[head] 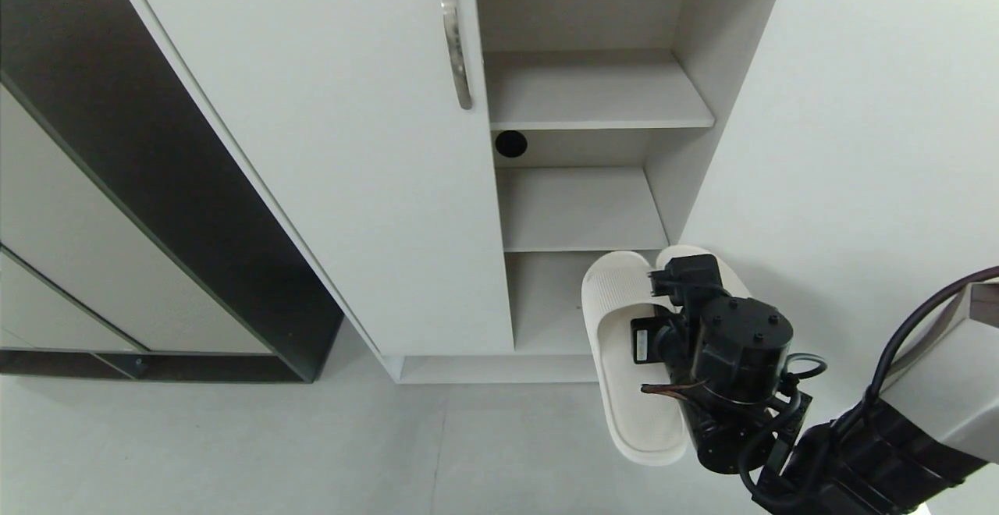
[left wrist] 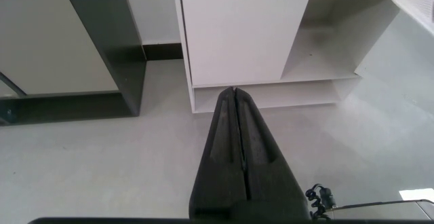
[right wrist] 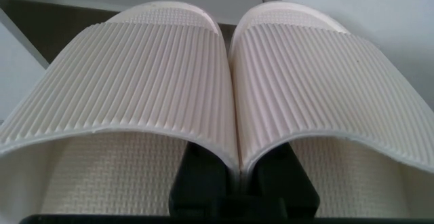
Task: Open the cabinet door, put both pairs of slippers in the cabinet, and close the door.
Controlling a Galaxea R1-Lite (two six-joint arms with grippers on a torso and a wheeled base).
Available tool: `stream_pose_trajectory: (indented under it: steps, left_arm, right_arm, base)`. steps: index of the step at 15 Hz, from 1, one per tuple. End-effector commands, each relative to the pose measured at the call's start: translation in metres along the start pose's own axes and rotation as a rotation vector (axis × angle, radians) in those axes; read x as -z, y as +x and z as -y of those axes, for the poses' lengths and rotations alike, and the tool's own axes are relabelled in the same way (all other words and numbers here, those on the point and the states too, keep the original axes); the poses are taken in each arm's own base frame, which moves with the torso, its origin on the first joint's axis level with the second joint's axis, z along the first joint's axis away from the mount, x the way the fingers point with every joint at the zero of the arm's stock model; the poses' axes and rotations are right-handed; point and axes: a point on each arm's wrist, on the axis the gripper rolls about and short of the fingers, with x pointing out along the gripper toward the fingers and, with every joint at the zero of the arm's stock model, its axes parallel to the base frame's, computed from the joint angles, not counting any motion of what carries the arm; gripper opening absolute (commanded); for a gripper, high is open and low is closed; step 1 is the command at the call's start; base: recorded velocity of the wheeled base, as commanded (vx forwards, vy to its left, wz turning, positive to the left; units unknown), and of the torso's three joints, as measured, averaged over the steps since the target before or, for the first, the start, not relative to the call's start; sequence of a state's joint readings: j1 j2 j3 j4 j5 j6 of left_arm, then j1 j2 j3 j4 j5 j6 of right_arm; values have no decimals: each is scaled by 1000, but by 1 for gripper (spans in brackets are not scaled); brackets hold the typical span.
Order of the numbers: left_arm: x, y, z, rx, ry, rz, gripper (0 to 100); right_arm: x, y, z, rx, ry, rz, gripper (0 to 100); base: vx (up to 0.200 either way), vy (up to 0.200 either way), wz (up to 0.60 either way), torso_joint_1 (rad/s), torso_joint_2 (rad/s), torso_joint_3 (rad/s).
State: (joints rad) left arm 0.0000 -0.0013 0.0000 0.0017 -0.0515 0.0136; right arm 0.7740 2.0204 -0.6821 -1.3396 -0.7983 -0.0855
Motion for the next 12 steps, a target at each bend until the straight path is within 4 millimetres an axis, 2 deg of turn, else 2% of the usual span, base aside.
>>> stream_pose_trajectory:
  steps: [1,5,8,12]
  left_arm:
    - [0,0,0,1,0,-1,0]
    - [0,0,0,-1,0,-1,0]
    - [0,0,0,1,3,-1,0]
    - [0,0,0,1,2,-1,0]
  right_arm:
    - [-3,0,-19,-41,19,21,0]
    - [25,32,-53,-48,30,9,0]
    - [25,48,-71,-69,47,2,0]
    - [24,55,-75,-69,48,0,0]
  base:
    - [0,0,0,0,0,0]
    - [0,0,0,0,0,0]
    - [0,0,0,0,0,0]
    - [0,0,0,0,0,0]
